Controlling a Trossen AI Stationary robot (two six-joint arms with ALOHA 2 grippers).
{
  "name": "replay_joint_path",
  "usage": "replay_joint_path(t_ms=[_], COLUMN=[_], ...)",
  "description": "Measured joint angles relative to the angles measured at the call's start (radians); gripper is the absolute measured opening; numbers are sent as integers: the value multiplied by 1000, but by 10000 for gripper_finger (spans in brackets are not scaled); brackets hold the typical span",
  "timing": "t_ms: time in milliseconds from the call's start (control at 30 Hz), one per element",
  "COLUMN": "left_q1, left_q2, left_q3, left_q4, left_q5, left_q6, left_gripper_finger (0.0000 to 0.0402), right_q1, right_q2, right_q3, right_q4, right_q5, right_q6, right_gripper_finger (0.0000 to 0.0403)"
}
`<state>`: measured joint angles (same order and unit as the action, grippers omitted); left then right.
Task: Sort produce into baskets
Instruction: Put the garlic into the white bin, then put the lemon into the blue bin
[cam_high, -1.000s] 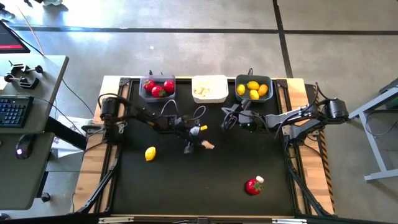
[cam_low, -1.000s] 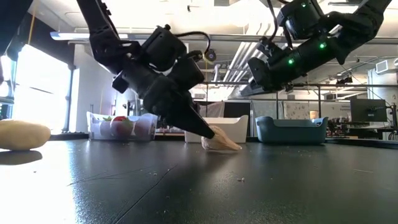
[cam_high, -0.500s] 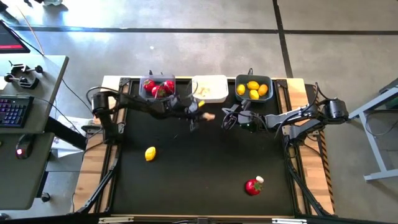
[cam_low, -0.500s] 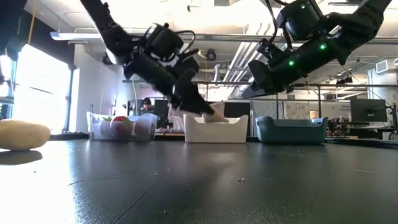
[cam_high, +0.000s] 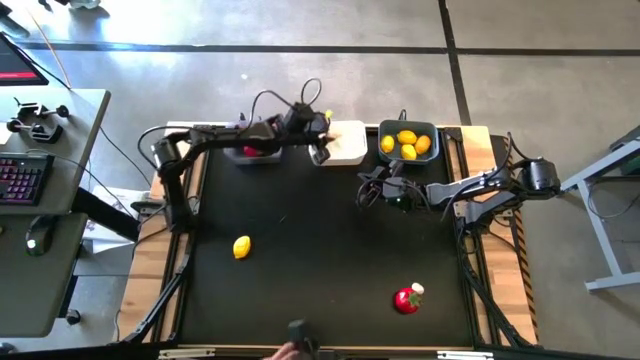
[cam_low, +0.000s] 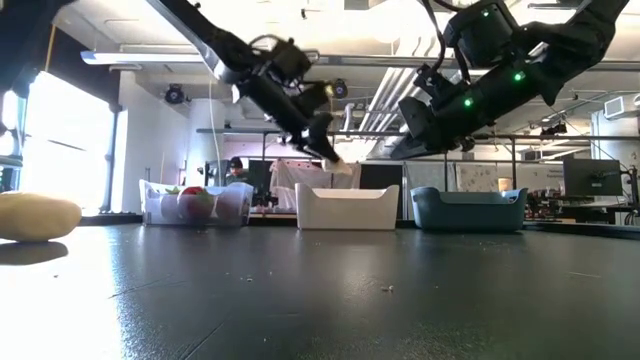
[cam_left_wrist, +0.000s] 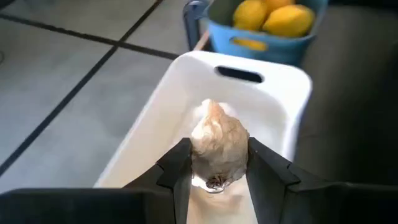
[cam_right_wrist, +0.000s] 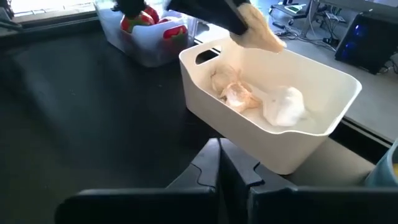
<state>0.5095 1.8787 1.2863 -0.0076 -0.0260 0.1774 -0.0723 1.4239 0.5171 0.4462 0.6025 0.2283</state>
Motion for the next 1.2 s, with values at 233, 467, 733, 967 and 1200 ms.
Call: replay_joint_path(t_ms=[233, 467, 733, 967, 1200], left_q1=[59, 103, 120, 101, 77], left_q2=[134, 207, 204, 200, 172], left_q3=[74, 130, 132, 132, 119], left_q4=[-7, -53, -49, -42, -38], left_q5=[79, 109, 75, 4, -35], left_q6=[69, 36, 40, 46, 107], left_gripper_finger=[109, 109, 151, 232, 254], right_q1=[0, 0, 0, 0, 0], right_q2=[0, 0, 0, 0, 0], right_q3=[0, 0, 0, 0, 0], right_q4=[-12, -18, -32, -37, -40], right_q5=[0, 0, 0, 0, 0], right_q6=[0, 5, 18, 18, 18], right_gripper_finger=[0, 0, 0, 0, 0])
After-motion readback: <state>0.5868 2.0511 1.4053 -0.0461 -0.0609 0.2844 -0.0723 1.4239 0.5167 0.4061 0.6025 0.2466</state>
